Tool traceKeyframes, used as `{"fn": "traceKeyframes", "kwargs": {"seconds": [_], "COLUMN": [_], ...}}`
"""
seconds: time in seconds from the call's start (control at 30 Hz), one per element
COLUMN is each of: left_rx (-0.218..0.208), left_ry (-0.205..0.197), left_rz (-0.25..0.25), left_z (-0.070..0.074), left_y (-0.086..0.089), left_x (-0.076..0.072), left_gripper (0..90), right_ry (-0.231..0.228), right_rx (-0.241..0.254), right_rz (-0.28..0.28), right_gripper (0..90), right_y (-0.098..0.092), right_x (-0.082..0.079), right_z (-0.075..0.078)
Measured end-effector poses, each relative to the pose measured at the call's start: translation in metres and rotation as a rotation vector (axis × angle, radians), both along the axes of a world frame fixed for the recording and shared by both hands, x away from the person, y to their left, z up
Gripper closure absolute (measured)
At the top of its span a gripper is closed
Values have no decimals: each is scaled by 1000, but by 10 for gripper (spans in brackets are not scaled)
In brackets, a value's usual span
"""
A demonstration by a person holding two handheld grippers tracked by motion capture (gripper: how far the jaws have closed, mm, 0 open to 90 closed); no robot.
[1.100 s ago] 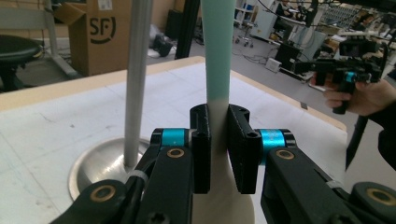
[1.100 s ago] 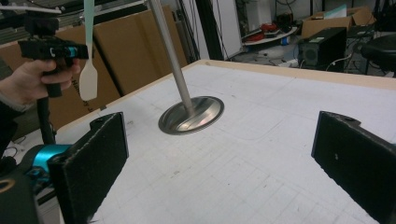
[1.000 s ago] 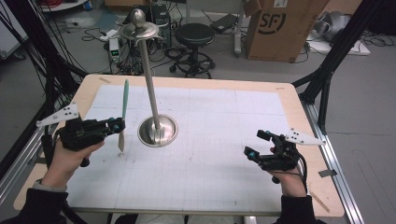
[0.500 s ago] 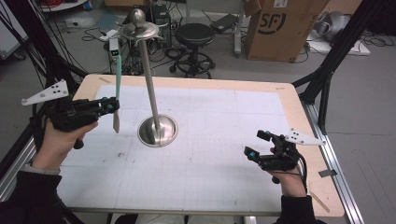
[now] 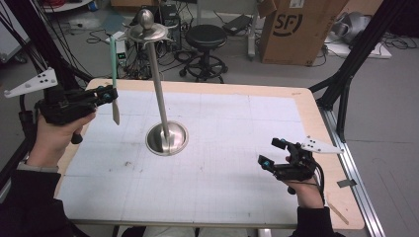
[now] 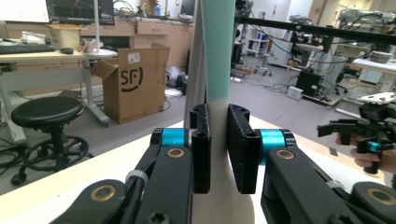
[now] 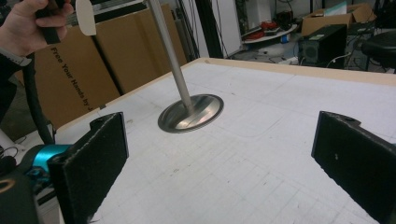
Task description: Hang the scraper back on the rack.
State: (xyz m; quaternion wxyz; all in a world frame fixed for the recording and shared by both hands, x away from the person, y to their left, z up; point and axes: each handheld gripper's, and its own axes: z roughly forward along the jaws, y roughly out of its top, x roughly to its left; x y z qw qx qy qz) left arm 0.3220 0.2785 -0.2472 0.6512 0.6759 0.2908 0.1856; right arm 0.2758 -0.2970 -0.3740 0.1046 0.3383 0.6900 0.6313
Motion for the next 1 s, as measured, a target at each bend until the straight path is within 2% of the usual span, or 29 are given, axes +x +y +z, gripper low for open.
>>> {"fn": "traceKeyframes", "kwargs": {"seconds": [0.13,0.5,1.0], "left_rx": [-3,-5,8], "left_ry": [7,0,16], "left_rz": [10,-9,-17], "left_z": [-1,-2,-3], "left_y": [-1,-4,-9], "left_x": [3,4,8], "left_gripper": [801,801,801], "right_ry": [1,-1,1], "right_rx": [2,1,2], "right_rz": [-3,-4,-4], "right_gripper": [25,25,25], "right_y": [-1,-2,-2], "right_x": [0,0,0], "right_z": [0,0,0]}}
